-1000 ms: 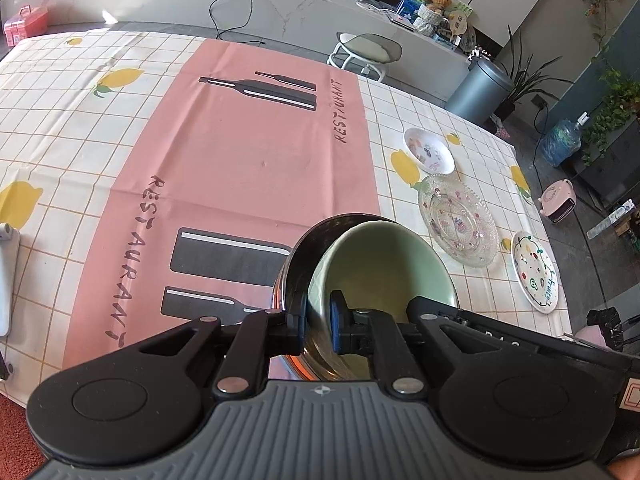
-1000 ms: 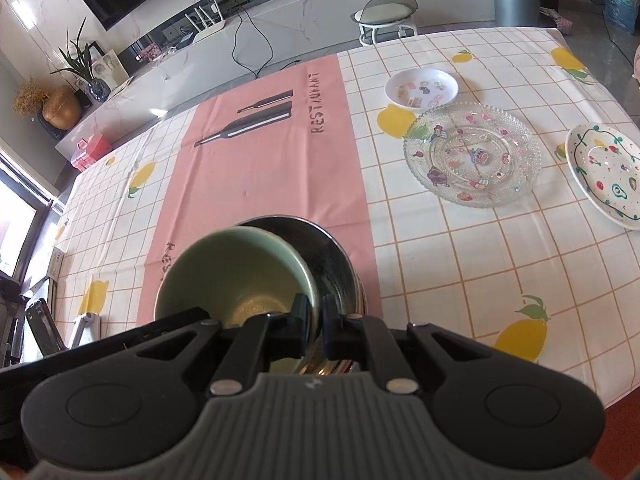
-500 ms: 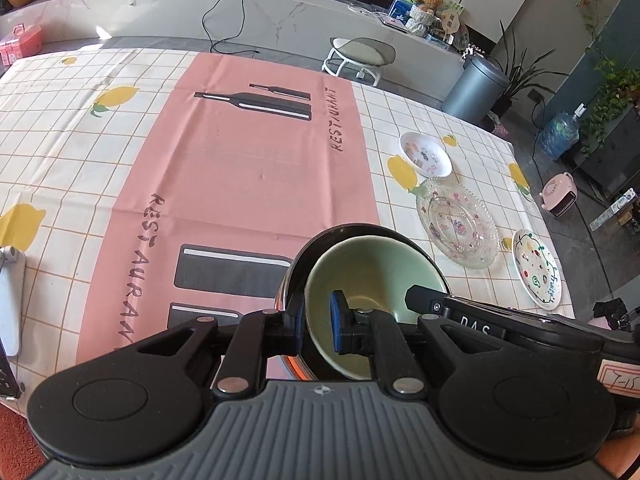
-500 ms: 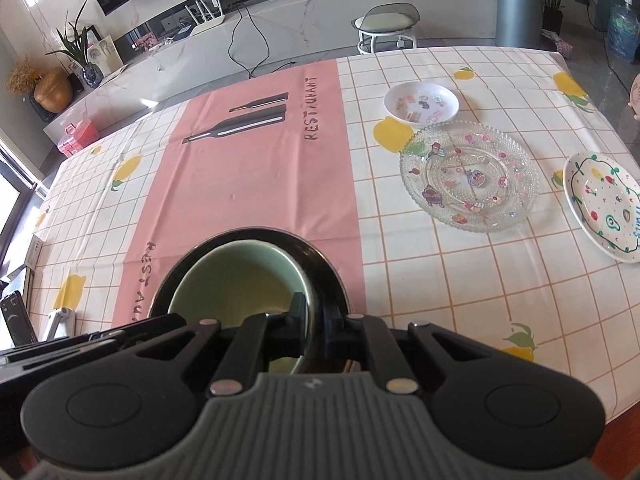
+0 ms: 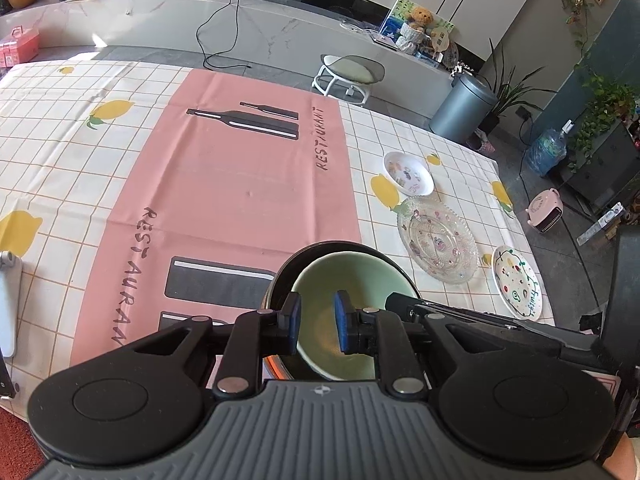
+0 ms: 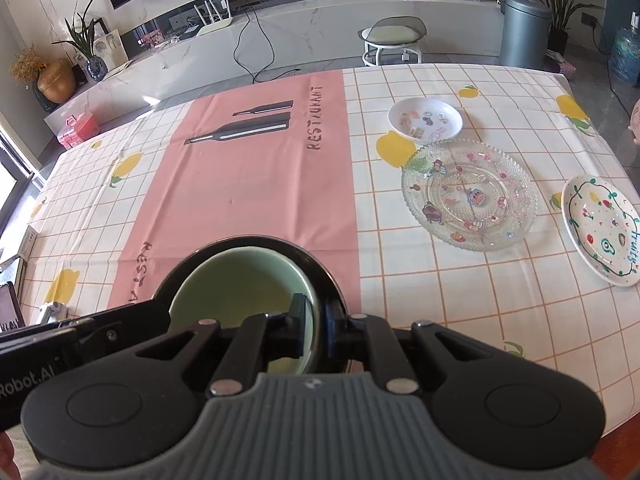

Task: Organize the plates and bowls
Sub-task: 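Open the right gripper to release the green bowl into the stack, then move the right gripper to the rim of the white 'Fruity' plate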

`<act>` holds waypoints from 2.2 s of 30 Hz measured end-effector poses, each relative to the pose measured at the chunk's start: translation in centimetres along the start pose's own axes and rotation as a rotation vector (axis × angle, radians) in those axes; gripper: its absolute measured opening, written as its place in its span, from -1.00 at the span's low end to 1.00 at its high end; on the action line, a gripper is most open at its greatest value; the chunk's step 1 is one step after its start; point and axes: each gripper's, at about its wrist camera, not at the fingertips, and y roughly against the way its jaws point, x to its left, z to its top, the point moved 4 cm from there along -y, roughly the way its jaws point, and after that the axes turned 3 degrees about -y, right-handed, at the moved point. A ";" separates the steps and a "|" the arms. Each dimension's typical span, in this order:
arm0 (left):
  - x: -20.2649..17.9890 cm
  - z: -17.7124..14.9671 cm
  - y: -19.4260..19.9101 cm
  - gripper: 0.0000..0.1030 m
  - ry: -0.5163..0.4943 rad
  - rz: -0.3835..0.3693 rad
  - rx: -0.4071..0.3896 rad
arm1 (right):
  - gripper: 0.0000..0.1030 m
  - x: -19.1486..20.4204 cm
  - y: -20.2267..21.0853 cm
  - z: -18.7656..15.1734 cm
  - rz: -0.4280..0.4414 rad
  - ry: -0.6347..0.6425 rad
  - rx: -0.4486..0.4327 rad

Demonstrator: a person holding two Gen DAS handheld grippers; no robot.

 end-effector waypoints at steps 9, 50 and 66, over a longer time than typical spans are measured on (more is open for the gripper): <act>-0.6 0.1 0.8 -0.53 0.000 0.002 -0.024 | -0.82 0.1 1.3 0.4 0.017 0.009 -0.048; -19.0 -3.1 -6.9 -0.04 -0.188 -0.295 -0.017 | -0.07 -24.5 8.2 -4.1 -0.166 -0.422 -0.366; -23.1 -2.4 -16.3 -0.06 -0.219 -0.290 0.087 | -0.05 -34.1 4.0 -3.3 -0.089 -0.566 -0.372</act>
